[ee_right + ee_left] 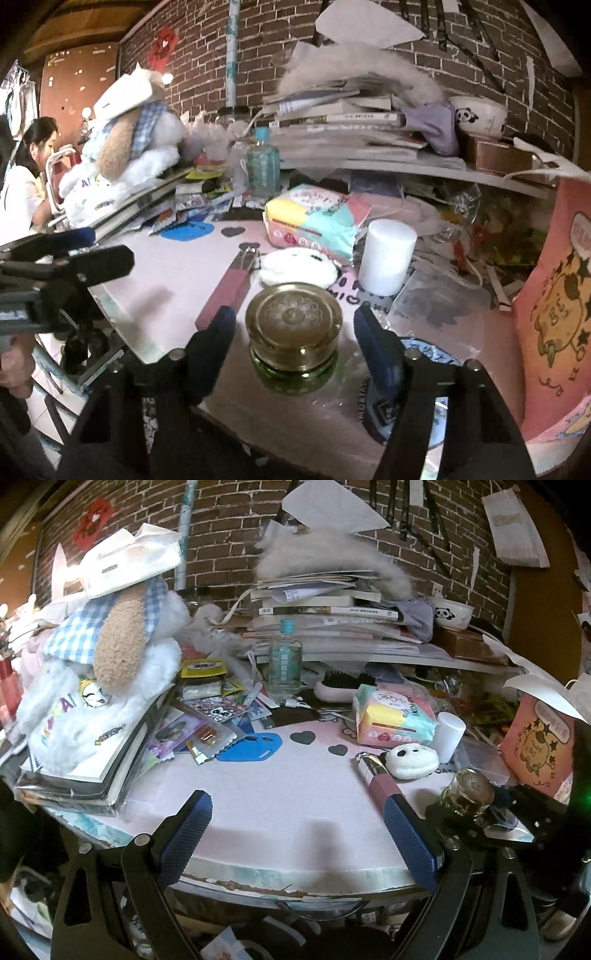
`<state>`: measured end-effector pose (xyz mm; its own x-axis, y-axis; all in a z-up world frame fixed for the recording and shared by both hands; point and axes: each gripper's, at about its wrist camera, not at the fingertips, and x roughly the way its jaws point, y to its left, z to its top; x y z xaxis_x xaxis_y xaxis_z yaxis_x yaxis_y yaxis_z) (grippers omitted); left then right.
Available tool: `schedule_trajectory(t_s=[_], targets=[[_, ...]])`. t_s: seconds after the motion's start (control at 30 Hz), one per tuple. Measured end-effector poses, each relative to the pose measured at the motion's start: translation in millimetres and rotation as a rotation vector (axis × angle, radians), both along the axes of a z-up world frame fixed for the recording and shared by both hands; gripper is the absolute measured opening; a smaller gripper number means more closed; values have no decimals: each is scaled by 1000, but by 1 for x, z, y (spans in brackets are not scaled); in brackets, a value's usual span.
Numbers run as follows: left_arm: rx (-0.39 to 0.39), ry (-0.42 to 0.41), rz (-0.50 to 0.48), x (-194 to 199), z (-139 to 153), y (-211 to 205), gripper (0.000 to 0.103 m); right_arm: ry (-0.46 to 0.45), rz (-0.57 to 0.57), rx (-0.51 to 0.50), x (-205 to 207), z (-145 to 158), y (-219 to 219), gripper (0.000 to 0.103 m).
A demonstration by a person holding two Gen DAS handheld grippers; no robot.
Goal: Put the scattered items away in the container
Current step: 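Grasp the green glass jar with gold lid with the right gripper, then lift the green jar and carry it toward the Paddington bag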
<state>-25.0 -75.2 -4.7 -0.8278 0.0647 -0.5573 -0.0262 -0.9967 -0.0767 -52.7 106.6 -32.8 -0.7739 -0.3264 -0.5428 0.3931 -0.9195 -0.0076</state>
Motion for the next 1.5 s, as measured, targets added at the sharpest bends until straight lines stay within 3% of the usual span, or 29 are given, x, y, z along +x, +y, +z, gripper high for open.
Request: schedule_trajectory(t_s=[0.03, 0.1, 0.13, 0.6, 0.93, 1.17, 1.5], targets=[[-1, 1, -1, 0, 0, 1, 93, -7, 3, -1, -1, -2, -1, 60], [-1, 1, -5, 0, 0, 1, 93, -14, 4, -6, -3, -6, -1, 46], [-2, -1, -6, 0, -1, 2, 93, -11, 2, -8, -3, -6, -1, 45], [4, -28, -1, -4, -9, 2, 93, 19, 17, -29, -1, -6, 1, 44], [1, -42, 2, -7, -12, 3, 93, 54, 22, -27, 3, 10, 4, 44], [-7, -50, -17, -9, -11, 11, 93, 92, 72, -39, 10, 38, 7, 44], [-11, -49, -36, -12, -9, 21, 93, 169, 140, -47, 30, 101, 15, 44]])
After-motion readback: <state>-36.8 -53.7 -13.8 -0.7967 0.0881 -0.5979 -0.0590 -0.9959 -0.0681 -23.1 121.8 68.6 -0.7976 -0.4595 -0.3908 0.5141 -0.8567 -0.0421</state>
